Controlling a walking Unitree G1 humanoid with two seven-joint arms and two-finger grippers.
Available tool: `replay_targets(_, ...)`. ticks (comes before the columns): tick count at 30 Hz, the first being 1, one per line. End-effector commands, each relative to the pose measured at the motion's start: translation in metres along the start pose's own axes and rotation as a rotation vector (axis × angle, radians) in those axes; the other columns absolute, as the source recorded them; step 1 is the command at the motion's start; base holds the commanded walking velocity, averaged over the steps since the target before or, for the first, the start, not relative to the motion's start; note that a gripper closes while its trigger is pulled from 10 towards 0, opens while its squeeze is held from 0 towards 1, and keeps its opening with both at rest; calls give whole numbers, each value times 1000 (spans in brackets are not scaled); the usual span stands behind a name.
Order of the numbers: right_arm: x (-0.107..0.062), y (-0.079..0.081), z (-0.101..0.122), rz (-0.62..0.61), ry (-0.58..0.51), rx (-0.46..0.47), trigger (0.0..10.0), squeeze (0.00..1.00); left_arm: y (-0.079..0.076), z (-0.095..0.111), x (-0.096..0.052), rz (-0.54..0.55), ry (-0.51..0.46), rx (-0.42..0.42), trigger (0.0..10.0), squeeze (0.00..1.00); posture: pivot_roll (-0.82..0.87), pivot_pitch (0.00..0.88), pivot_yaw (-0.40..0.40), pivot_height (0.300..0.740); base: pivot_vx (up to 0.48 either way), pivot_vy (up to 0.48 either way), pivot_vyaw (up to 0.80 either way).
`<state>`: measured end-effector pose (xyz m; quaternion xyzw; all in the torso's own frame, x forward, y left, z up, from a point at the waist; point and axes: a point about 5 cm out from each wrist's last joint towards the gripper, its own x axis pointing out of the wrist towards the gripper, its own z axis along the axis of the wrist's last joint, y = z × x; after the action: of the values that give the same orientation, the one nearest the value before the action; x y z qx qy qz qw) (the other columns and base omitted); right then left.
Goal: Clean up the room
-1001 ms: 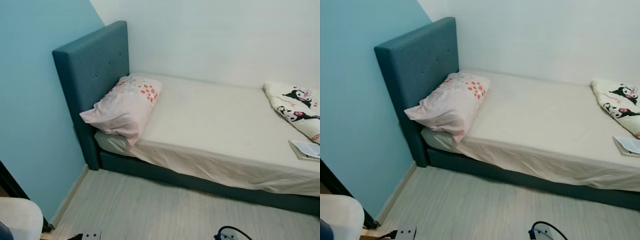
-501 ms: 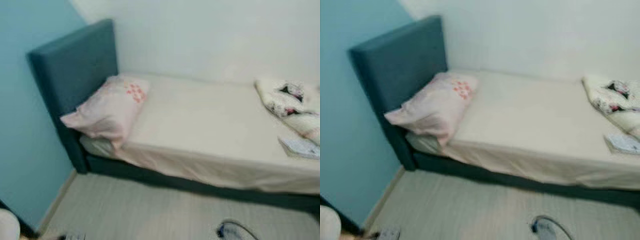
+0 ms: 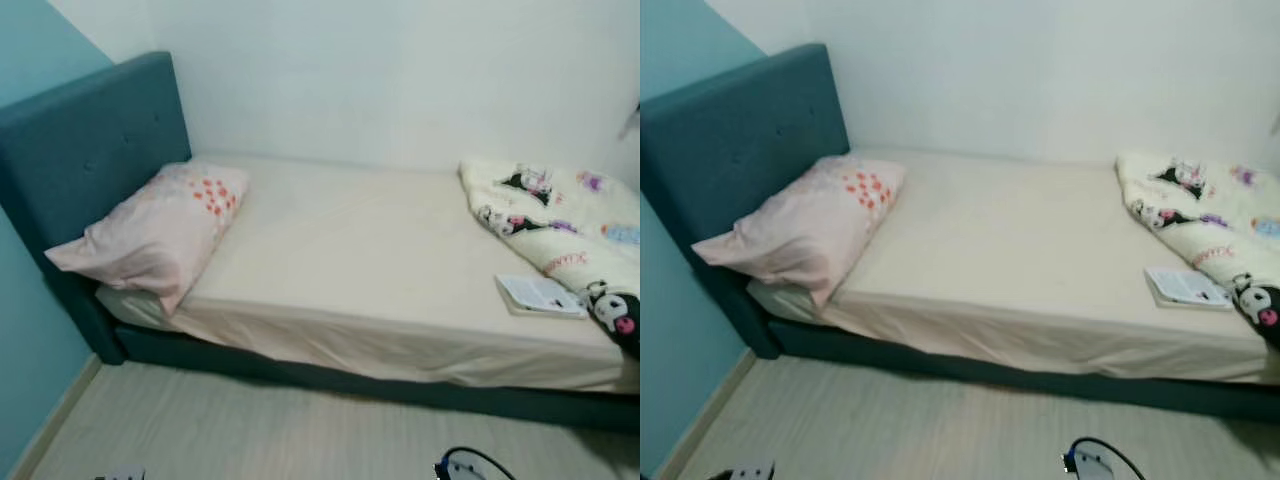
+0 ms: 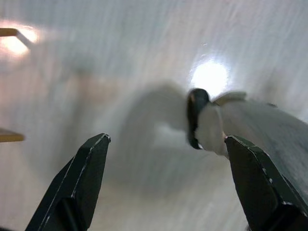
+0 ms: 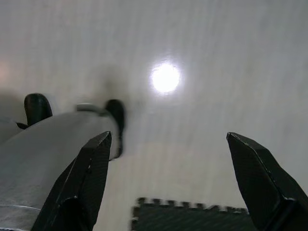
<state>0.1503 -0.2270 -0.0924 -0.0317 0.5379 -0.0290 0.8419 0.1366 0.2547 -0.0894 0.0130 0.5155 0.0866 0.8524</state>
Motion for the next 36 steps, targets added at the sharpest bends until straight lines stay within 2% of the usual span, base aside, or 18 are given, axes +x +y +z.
replay_targets(1,1,6,6,23,-28,13,10000,0,8,2,-1,11,3,-8,10000,0,-42,0,-60,708,0,-480,0)
replay_targets(6,1,7,7,32,-31,-5,10000,0,25,8,-3,29,-2,-5,10000,0,-49,0,-55,708,0,-480,794)
replay_targets(11,1,4,8,18,-42,18,10000,0,15,9,-1,12,-13,21,10000,0,-49,0,-49,708,0,-480,795)
replay_targets(14,0,0,13,-8,-63,45,10000,0,14,10,-1,10,-20,25,10000,0,-50,0,-46,708,0,-480,0)
replay_targets(22,1,2,21,-2,-93,78,10000,0,14,8,-1,12,-18,23,10000,0,-44,0,-51,708,0,-480,0)
replay_targets(36,1,4,28,0,-115,80,10000,0,14,7,-1,11,-20,9,10000,0,-46,0,-54,708,0,-480,0)
